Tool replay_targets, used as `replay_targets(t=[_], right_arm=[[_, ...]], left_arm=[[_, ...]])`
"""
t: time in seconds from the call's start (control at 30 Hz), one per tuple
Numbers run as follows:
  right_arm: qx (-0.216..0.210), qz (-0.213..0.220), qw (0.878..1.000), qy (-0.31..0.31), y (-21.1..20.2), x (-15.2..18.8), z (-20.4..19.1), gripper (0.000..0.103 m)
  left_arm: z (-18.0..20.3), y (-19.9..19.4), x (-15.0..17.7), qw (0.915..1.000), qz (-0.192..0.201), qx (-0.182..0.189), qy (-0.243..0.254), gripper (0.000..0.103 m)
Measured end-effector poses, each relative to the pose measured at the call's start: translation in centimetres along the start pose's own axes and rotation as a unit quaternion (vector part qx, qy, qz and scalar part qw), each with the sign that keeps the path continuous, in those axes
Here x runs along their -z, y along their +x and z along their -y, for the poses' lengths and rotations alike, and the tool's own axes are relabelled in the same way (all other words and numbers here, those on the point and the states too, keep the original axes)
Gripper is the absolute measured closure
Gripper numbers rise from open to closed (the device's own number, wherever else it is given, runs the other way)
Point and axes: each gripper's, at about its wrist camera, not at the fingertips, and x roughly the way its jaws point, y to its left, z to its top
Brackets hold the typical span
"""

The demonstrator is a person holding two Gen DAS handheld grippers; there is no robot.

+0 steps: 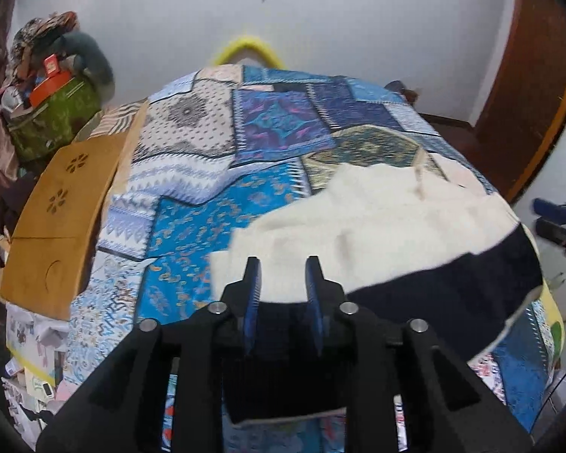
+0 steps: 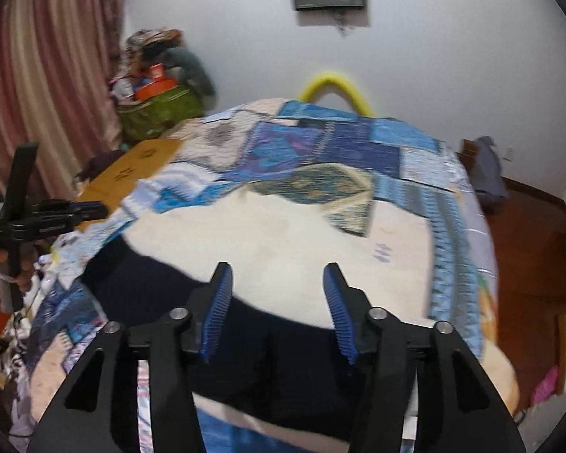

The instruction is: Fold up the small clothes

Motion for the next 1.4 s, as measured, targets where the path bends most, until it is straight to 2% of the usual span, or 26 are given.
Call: replay_targets(t=[0.17, 0.23, 0.27, 0.33, 0.53, 0.57, 0.63, 0.73, 1.0, 1.2, 1.3, 1.4], right_arm=[[-0.033, -0.034, 0.999, -0.001, 3.4, 0.9, -2.8, 0.053], [-0.035, -0.046, 0.998, -0.001, 4.7, 1.4, -3.3, 0.049], [-0.029, -0.051, 0.998, -0.001, 5.3, 1.8, -3.5, 0.040], [-0.021, -0.056, 0.998, 0.000, 6.2, 2.4, -3.5, 0.035], [0.007, -0.096, 0.995, -0.010, 8.0, 4.1, -2.1, 0.035], [0.010, -0.094, 0.995, -0.008, 7.9, 4.4, -1.6, 0.035], [0.013, -0.090, 0.996, -0.005, 7.4, 4.7, -0.7, 0.034], [0.031, -0.089, 0.996, -0.007, 6.6, 5.1, 0.2, 0.032], [0.082, -0.085, 0.993, 0.024, 3.3, 7.0, 4.2, 0.027], [0.099, -0.083, 0.991, 0.014, 1.5, 8.7, 5.2, 0.028], [0.137, -0.091, 0.986, -0.003, 1.0, 9.2, 5.1, 0.026], [0.128, -0.097, 0.987, 0.025, 0.5, 10.0, 6.5, 0.026]], left_arm=[[3.2, 0.2, 0.9, 0.9995, 0.010, 0.013, 0.027, 0.057], [4.0, 0.8, 1.2, 0.9995, 0.007, 0.014, 0.028, 0.043], [4.4, 1.2, 1.4, 0.9995, 0.005, 0.018, 0.027, 0.041], [4.7, 1.9, 1.8, 0.9993, -0.001, 0.026, 0.026, 0.041], [4.8, 5.6, 3.3, 0.9986, -0.042, 0.003, 0.031, 0.039], [4.3, 6.0, 3.6, 0.9987, -0.042, 0.003, 0.030, 0.033], [3.3, 5.9, 3.9, 0.9991, -0.038, 0.003, 0.016, 0.028], [1.9, 5.8, 4.1, 0.9991, -0.041, -0.001, 0.004, 0.027], [-1.8, 5.9, 5.6, 0.9958, -0.052, -0.075, 0.003, 0.027], [-4.2, 5.7, 6.7, 0.9946, -0.059, -0.081, -0.028, 0.026], [-4.9, 5.4, 7.2, 0.9940, -0.062, -0.081, -0.039, 0.026], [-5.0, 4.9, 7.5, 0.9934, -0.062, -0.089, -0.038, 0.026]])
